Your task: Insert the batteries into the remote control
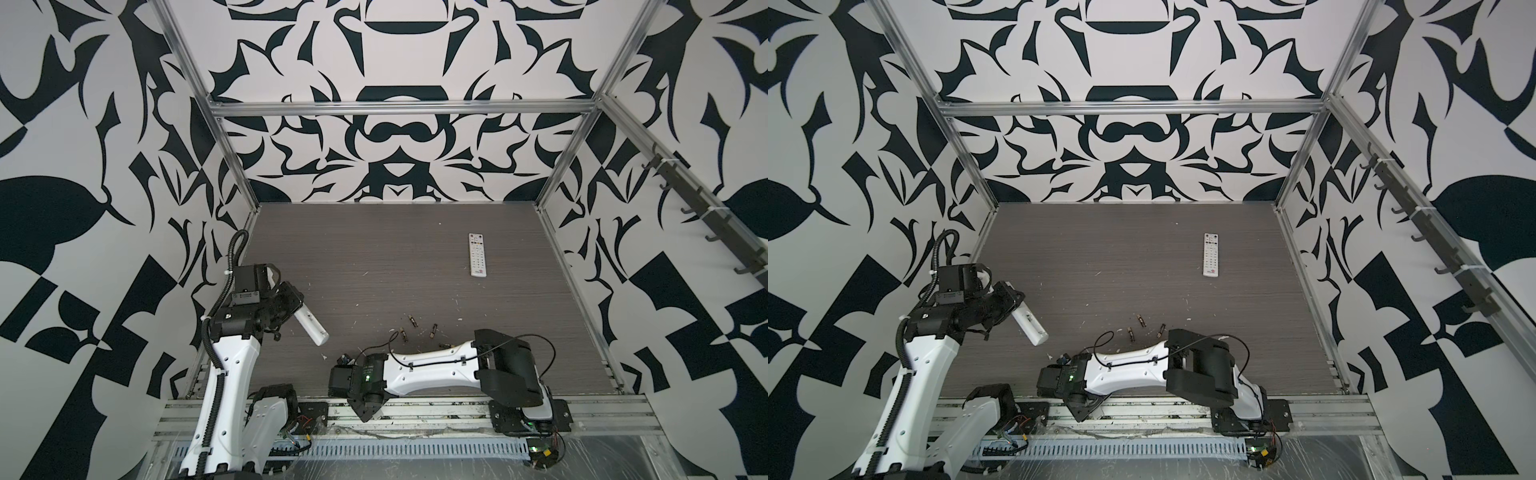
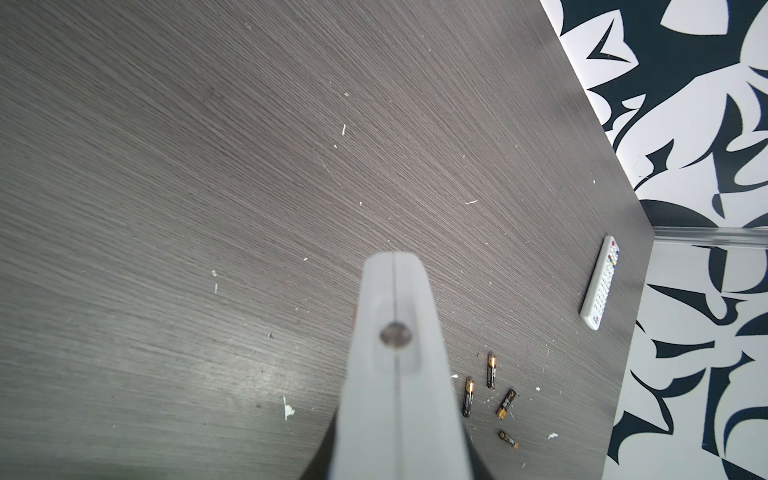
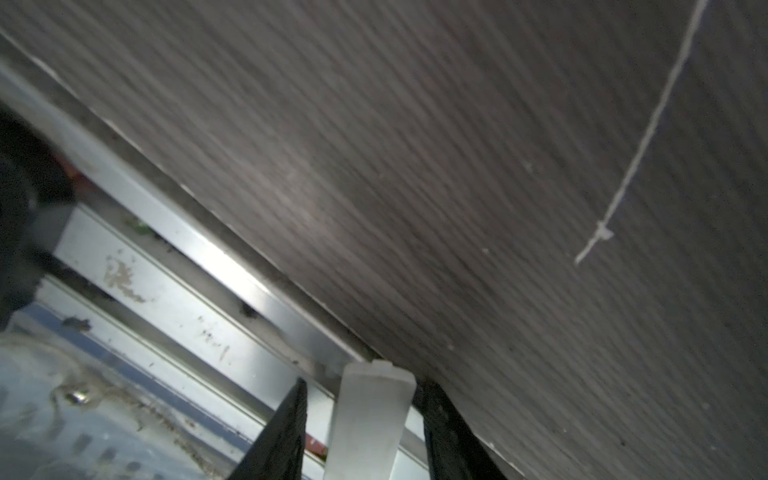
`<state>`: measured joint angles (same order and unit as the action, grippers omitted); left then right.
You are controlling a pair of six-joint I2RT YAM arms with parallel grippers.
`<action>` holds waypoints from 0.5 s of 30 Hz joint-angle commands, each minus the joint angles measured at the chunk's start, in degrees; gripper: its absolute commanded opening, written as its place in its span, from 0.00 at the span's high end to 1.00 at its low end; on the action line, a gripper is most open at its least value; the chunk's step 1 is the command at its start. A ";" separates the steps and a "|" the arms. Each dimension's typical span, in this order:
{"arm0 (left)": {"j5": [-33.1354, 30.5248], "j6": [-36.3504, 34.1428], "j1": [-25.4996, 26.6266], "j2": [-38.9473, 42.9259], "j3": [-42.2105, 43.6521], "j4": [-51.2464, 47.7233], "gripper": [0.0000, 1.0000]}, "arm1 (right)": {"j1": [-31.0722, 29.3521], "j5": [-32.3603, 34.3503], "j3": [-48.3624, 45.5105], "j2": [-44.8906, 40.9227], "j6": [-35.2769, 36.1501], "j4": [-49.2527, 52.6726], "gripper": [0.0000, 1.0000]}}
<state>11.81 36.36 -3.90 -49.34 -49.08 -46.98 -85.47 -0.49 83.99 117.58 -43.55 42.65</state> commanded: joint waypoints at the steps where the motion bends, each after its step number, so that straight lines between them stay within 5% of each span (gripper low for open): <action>1: 1.05 -0.41 -0.24 0.84 0.04 -1.46 1.00 | -0.57 -0.91 -1.21 -1.10 -1.19 -0.99 0.56; 15: 1.11 -0.41 -0.23 0.48 0.03 -1.33 1.00 | -0.57 -0.04 0.10 -1.12 -0.22 0.93 0.68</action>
<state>11.94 36.36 -3.90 -49.19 -49.08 -46.98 -85.47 0.43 83.72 117.36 -43.55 42.39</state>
